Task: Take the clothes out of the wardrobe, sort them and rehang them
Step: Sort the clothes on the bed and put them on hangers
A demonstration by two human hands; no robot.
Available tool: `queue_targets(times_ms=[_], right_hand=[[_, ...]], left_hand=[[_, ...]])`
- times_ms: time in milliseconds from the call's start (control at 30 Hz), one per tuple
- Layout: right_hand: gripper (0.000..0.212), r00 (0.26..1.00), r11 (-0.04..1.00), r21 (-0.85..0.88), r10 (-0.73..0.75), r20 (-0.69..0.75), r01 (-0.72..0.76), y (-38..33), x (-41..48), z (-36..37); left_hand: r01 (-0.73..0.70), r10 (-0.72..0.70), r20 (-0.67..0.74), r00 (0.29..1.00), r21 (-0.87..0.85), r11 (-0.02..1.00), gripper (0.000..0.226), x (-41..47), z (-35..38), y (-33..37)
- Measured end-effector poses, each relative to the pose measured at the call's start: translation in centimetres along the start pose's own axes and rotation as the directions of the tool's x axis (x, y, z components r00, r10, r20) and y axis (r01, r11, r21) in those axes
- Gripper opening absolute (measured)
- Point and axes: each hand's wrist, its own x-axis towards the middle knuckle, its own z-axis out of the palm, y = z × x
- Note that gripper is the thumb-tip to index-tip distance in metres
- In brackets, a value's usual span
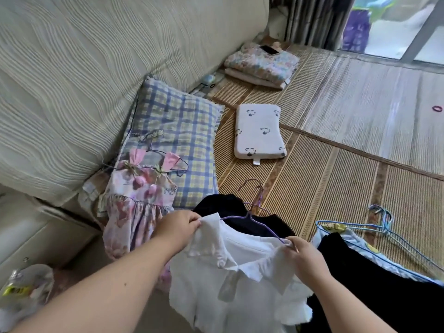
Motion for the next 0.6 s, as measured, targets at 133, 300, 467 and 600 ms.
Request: queue_targets(times_ms=[133, 300, 467, 600], right_hand=[[0.020, 0.998, 0.996, 0.065, 0.064, -0.023, -0.062, 2.1, 5.1, 2.1], [0.014, 0.995, 0.996, 0.027, 0.087, -0.056, -0.085, 3.5, 11.2, 4.5], [0.049, 0.991, 0.996, 0.014, 0.090, -0.095, -0.089, 4.7, 13.1, 7.0], [0.051, 0.992, 0.991, -0.058, 0.114, -0.053, -0.117, 4.8, 9.1, 8.1]], left_hand=[[-0.006, 0.005, 0.040, 0.999, 0.026, 1.000, 0.020, 6.9, 2.8, 0.6], [0.042, -0.038, -0.025, 0.999, 0.189, 0.981, 0.023, 13.2, 6.5, 0.3], [0.112, -0.098, -0.079, 0.992, 0.186, 0.976, 0.043, 15.0, 10.2, 0.6], [-0.074, 0.061, 0.095, 0.994, 0.144, 0.987, 0.060, 11.6, 11.4, 1.1]])
